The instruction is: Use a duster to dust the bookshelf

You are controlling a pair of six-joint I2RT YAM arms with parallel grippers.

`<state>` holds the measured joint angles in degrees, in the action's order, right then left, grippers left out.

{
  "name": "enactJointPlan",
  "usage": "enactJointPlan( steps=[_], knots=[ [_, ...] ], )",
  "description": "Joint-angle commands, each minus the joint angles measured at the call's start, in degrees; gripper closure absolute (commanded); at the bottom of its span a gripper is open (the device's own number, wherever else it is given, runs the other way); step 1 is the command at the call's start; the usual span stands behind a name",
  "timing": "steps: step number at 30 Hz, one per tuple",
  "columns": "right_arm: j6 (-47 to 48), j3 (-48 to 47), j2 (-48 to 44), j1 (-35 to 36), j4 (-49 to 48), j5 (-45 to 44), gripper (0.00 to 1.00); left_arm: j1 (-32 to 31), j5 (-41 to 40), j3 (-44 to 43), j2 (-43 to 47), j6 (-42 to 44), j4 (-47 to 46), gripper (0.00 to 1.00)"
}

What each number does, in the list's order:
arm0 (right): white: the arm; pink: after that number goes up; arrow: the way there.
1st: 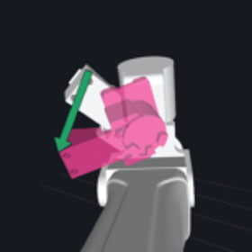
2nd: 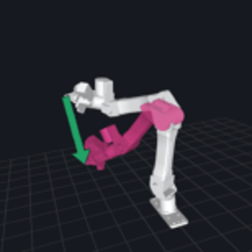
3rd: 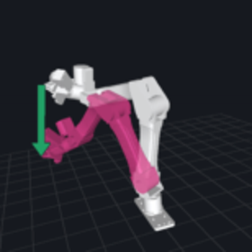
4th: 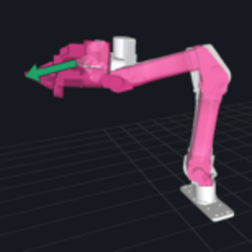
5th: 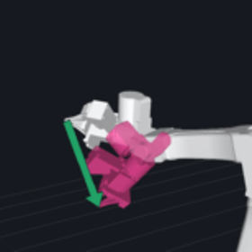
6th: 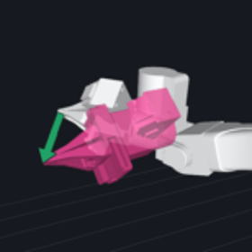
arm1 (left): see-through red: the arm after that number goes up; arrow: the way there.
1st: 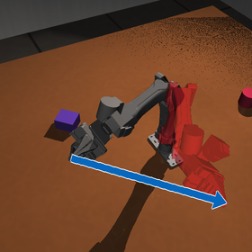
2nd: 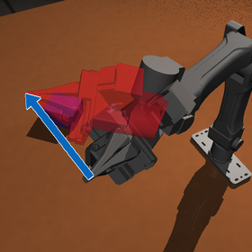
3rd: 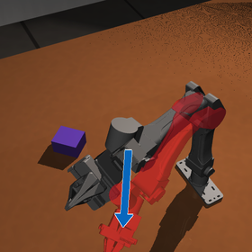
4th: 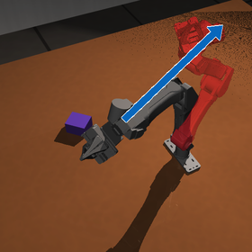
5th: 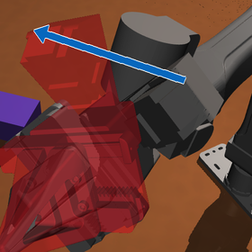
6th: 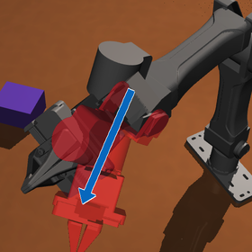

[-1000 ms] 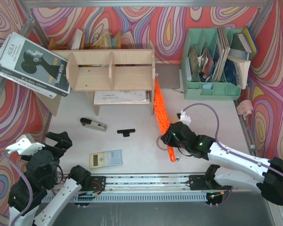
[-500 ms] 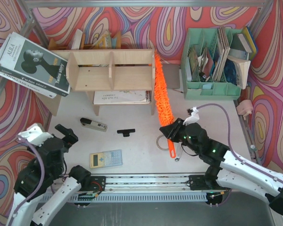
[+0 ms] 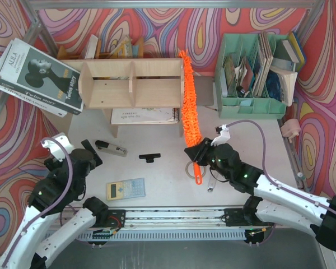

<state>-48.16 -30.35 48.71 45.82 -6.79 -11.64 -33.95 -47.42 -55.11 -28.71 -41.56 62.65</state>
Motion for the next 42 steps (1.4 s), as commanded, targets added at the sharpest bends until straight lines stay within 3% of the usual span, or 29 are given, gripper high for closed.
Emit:
enactJointPlan(
  steps=[1,17,30,42],
  knots=[
    [-3.06,1.13,2.88,0.14,-3.35,2.35,1.0,-2.99,-2.19,-1.46,-1.49,-0.83,3.07,0.02],
    [4.46,-11.37,-0.91,0.14,1.98,1.04,1.0,-3.85,-1.76,-0.7,0.84,-0.17,1.64,0.02],
    [-6.51,-4.02,4.5,0.14,3.63,2.82,1.0,-3.92,-0.84,-0.1,5.45,0.01,0.67,0.02],
    [-0.01,-17.7,4.26,0.23,9.16,0.49,1.0,-3.9,-0.95,0.79,11.07,-0.41,-0.17,0.02]
  ],
)
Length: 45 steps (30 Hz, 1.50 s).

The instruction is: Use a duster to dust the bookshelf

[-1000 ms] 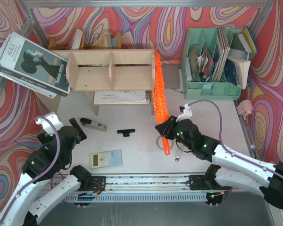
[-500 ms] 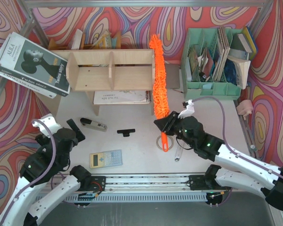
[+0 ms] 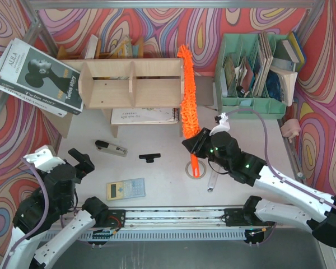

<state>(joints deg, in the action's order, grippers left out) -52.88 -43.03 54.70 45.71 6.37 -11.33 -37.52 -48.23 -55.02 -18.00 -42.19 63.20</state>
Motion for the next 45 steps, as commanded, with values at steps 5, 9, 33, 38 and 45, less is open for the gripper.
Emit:
enactJointPlan(
  steps=[5,9,33,38,45],
  knots=[
    [4.68,-4.01,-4.19,0.33,-2.52,-1.03,1.0,-0.31,0.17,0.62,0.34,0.27,-0.71,0.02],
    [2.72,0.27,-4.86,0.29,-1.33,-0.28,1.0,-0.32,-0.09,0.77,1.09,0.04,-0.79,0.02],
    [-2.97,8.78,-2.38,3.08,-5.85,-2.43,1.0,-0.35,-0.82,0.65,2.11,-0.79,-0.09,0.02],
    [-6.44,11.74,-0.21,4.5,-7.16,-3.96,1.0,-0.28,-0.73,0.69,3.04,-0.97,-0.12,0.02],
    [-8.91,13.17,10.53,9.46,-11.69,-4.22,1.0,-0.35,-1.34,1.06,4.88,-1.45,-0.18,0.02]
  ],
)
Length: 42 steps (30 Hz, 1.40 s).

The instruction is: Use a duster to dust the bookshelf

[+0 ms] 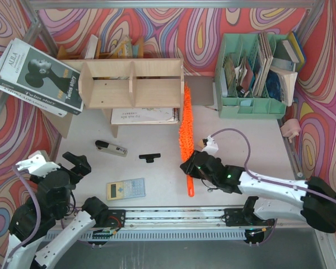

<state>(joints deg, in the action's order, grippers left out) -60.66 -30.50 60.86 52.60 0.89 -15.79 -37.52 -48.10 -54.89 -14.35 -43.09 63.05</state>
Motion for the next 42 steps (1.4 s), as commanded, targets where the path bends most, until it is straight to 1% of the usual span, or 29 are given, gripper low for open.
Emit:
enactJointPlan(
  steps=[1,5,9,12,14,17,20,24,26,28,30,33,39,42],
  knots=[
    [-1.29,0.63,5.66,2.9,-7.08,0.36,1.0,-0.31,-1.52,0.91,1.4,-0.51,-0.07,0.02],
    [-2.3,0.38,10.73,2.95,-9.57,0.58,1.0,-0.3,-1.49,0.98,1.29,-0.42,-0.08,0.02],
    [-1.78,-0.5,11.51,2.98,-8.98,-1.0,1.0,-0.28,-1.3,0.9,0.65,-0.27,-0.2,0.02],
    [-0.01,-1.53,9.16,2.97,-6.69,-3.13,1.0,-0.29,-1.28,0.91,0.44,-0.24,-0.19,0.02],
    [1.82,-1.75,5.94,3.01,-6.3,-4.36,1.0,-0.32,-1.3,0.9,0.53,-0.24,-0.21,0.02],
    [7.5,1.9,0.82,3.3,-12.49,-4.21,1.0,-0.35,-1.3,1.01,0.72,-0.19,-0.36,0.02],
    [7.75,4.79,-0.67,3.25,-13.69,-4.89,1.0,-0.33,-1.39,0.95,0.82,-0.21,-0.29,0.02],
    [3.83,5.64,4.05,3.24,-12.17,-3.0,1.0,-0.29,-1.34,0.96,0.75,-0.21,-0.29,0.02],
    [2.02,6.32,7.3,3.25,-13.38,-1.24,1.0,-0.32,-1.42,0.96,0.73,-0.25,-0.3,0.02],
    [1.53,5.99,9.67,3.3,-14.58,0.33,1.0,-0.29,-1.36,0.96,0.73,-0.26,-0.29,0.02],
    [2.51,4.25,10.89,3.24,-13.64,0.29,1.0,-0.35,-1.47,0.94,0.79,-0.32,-0.25,0.02],
    [5.12,1.81,8.3,3.26,-11.52,-2.18,1.0,-0.36,-1.47,0.99,0.98,-0.39,-0.2,0.02],
    [11.04,-2.97,-2.56,3.25,-6.13,-7.92,1.0,-0.34,-1.48,1.01,0.57,-0.3,-0.29,0.02],
    [13.1,-4.75,-7.01,3.3,-4.78,-9.13,1.0,-0.32,-1.4,0.99,0.26,-0.27,-0.29,0.02]
  ],
)
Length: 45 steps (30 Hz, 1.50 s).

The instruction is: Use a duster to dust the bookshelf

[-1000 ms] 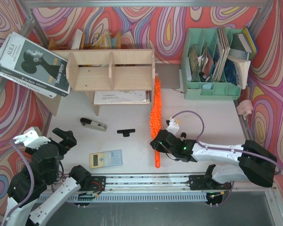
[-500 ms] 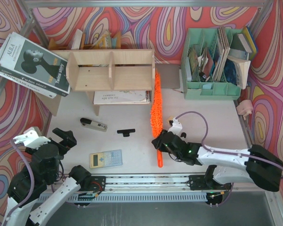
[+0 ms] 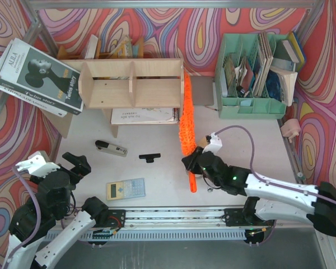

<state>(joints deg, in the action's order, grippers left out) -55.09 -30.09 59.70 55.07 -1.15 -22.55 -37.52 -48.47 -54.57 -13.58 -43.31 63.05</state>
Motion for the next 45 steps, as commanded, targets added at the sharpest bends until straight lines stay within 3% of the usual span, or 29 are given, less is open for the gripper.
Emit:
enactJointPlan(
  steps=[1,17,30,35,45],
  knots=[
    [8.02,-5.45,-6.89,0.81,-2.72,-2.41,1.0,-0.34,-0.99,0.64,-0.56,0.02,-0.29,0.02],
    [-0.01,2.02,1.56,0.78,-3.49,3.34,1.0,-0.28,-1.02,0.56,-1.18,0.04,-0.22,0.02],
    [0.32,-4.36,-12.9,1.2,8.52,0.03,1.0,-0.3,-1.18,0.66,0.11,-0.15,-0.13,0.02],
    [4.26,-6.55,-15.16,2.15,6.02,4.48,1.0,-0.35,-1.1,0.74,0.72,-0.37,-0.18,0.02],
    [19.04,-19.21,-21.07,3.67,13.91,-2.28,1.0,-0.29,-1.46,0.81,1.1,-0.49,-0.12,0.02]
  ],
)
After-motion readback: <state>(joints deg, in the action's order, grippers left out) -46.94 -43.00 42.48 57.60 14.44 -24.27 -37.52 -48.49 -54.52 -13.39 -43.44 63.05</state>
